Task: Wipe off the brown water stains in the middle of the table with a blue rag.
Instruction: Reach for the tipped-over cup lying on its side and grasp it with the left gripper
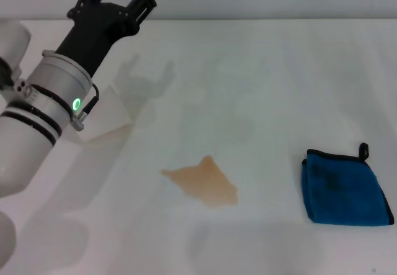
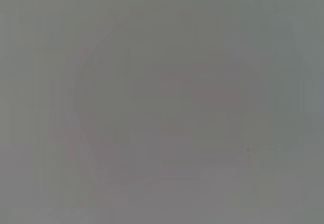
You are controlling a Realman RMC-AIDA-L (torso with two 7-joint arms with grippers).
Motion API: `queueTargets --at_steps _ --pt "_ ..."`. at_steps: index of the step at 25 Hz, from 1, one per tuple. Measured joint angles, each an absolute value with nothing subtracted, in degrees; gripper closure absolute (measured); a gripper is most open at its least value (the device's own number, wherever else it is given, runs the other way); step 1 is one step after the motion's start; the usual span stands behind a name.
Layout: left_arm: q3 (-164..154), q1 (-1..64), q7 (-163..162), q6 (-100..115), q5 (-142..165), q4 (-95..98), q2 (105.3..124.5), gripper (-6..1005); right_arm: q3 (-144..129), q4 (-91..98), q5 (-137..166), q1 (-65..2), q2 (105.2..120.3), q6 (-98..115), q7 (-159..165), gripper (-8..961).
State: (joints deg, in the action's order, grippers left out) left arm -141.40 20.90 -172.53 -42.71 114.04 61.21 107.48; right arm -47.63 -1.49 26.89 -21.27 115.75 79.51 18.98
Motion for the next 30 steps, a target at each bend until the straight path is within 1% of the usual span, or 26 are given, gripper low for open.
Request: queueTargets --at_steps 7,11,15,19,22,28,30 --pt "-128.9 16.0 -172.5 -26.8 124.8 68.4 108.61 137 -47.6 -1.5 26.8 -21.3 115.75 79.5 19.0 115" --pt "-125.4 15.0 -172.4 -20.5 126.6 71.5 108.61 137 -47.6 -1.5 26.7 -21.4 115.75 79.4 19.0 115" --pt "-119.1 13.7 -171.5 -7.8 128.8 77.2 108.55 137 -47.6 -1.4 26.7 -21.5 115.75 79.4 19.0 115" --pt "-113.2 12.3 -168.7 3.1 129.5 81.6 109.48 137 -47.6 -1.4 26.7 -21.4 115.75 79.4 19.0 115" --pt "-108.8 11.1 -165.2 10.0 129.5 84.7 111.17 137 -47.6 -1.4 26.7 -21.4 115.75 79.4 19.0 115" --pt "-95.1 9.2 -155.2 29.7 129.1 91.4 117.24 137 -47.6 -1.4 26.7 -21.4 115.75 79.4 19.0 115" --pt "-92.0 9.2 -153.4 34.3 129.0 92.9 118.24 137 -47.6 -1.4 26.7 -21.5 115.75 79.4 19.0 115"
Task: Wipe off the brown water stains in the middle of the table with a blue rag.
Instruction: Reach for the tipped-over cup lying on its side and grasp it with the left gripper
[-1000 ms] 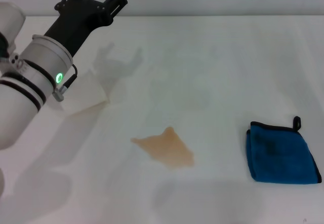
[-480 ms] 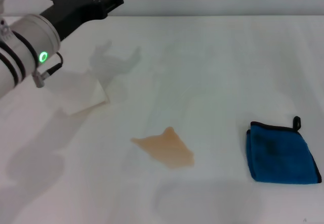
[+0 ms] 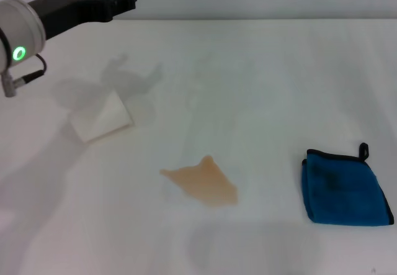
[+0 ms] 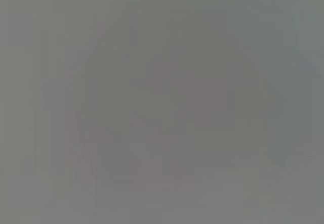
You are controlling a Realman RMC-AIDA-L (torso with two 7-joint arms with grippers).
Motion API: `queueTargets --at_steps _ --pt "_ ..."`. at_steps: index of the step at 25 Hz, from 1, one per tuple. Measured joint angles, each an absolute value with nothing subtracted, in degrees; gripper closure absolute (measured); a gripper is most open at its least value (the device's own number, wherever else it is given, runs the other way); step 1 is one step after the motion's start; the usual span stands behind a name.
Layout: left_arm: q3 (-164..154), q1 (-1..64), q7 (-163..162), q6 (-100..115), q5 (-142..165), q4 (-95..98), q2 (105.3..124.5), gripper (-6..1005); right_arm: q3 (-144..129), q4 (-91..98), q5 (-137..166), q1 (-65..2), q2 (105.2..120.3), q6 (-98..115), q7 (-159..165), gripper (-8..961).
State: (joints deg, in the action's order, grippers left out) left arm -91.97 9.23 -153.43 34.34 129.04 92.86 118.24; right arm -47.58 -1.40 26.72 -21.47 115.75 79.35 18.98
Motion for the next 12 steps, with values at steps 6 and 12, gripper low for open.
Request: queueTargets --at_steps 6,12 --pt "-85.4 10.5 -152.0 47.9 128.9 96.7 118.16 137 -47.5 -1.4 26.1 -21.5 115.75 79.3 19.0 115" --pt "-75.5 12.2 -144.6 62.1 128.0 99.3 118.17 137 -47.5 -1.4 26.0 -21.5 115.82 78.6 19.0 115"
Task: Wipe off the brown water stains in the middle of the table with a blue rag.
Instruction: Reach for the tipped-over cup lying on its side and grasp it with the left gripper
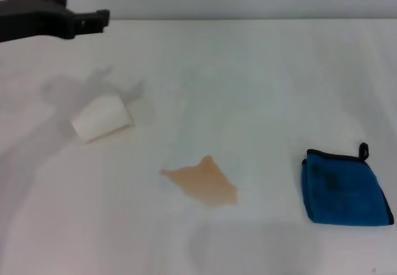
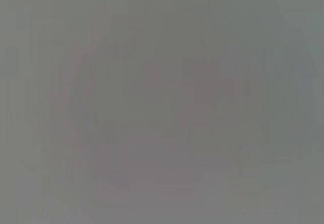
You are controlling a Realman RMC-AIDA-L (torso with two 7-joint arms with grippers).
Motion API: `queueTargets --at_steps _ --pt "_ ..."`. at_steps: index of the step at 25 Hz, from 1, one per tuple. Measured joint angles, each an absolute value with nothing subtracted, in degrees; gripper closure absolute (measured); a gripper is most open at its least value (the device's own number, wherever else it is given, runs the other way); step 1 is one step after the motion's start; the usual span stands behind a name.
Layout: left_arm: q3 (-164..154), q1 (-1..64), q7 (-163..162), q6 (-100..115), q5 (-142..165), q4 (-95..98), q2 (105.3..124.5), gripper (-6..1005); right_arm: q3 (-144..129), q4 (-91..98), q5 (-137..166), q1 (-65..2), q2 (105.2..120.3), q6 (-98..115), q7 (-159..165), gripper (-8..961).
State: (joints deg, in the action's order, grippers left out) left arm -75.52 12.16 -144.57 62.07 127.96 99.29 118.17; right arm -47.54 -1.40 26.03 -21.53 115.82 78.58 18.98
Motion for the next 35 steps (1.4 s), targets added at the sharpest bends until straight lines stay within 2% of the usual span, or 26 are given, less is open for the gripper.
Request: queueTargets --at_steps 5,11,17,28,35 --pt "-66.7 13.5 -135.4 71.1 125.1 99.4 117.68 137 -47.5 -1.4 26.0 -21.6 115.84 78.5 19.0 115" --pt "-59.0 18.9 -124.6 78.2 118.7 88.4 114.97 138 -47.5 -1.4 26.0 -21.7 115.91 78.4 19.0 115" --pt "-57.8 23.8 -120.5 78.9 118.9 76.2 113.16 139 -47.5 -1.9 26.1 -21.7 116.04 78.4 19.0 115" --pt "-58.1 29.0 -114.4 79.5 125.7 68.7 113.02 140 -48.1 -1.9 26.5 -22.0 116.13 78.5 21.1 115" --pt "-58.5 29.5 -112.1 79.8 126.1 66.1 112.71 141 -48.2 -2.1 26.7 -22.3 116.16 78.5 21.2 114"
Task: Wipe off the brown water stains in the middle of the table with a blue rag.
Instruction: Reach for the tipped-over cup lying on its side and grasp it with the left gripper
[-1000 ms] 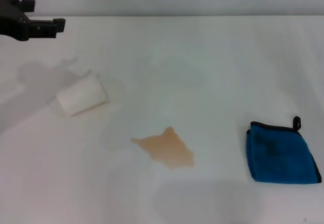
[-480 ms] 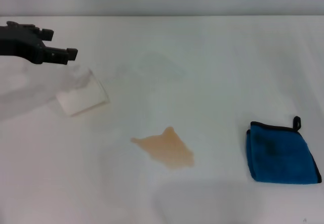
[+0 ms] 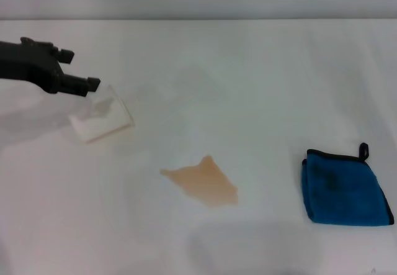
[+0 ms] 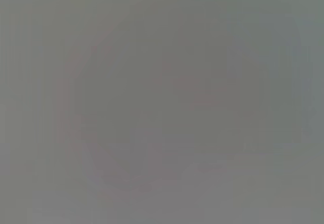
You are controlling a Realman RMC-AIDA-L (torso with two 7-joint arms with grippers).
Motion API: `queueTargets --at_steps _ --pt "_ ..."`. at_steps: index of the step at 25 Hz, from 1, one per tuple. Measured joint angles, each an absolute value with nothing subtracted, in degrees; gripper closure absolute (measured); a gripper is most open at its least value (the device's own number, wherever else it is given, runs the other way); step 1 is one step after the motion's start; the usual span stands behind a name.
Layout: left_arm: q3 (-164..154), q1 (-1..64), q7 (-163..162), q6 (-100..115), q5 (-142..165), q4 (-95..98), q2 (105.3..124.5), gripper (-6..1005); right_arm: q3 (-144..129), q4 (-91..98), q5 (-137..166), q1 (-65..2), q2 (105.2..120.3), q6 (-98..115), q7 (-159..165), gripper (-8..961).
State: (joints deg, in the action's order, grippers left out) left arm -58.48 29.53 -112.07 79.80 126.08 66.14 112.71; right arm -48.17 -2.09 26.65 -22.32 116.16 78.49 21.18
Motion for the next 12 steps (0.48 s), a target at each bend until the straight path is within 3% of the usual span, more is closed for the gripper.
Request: queueTargets --at_steps 12 --pt "-59.8 29.2 -109.0 80.0 126.6 62.2 113.22 142 -48.2 -2.4 26.6 -22.4 116.19 78.4 21.2 114"
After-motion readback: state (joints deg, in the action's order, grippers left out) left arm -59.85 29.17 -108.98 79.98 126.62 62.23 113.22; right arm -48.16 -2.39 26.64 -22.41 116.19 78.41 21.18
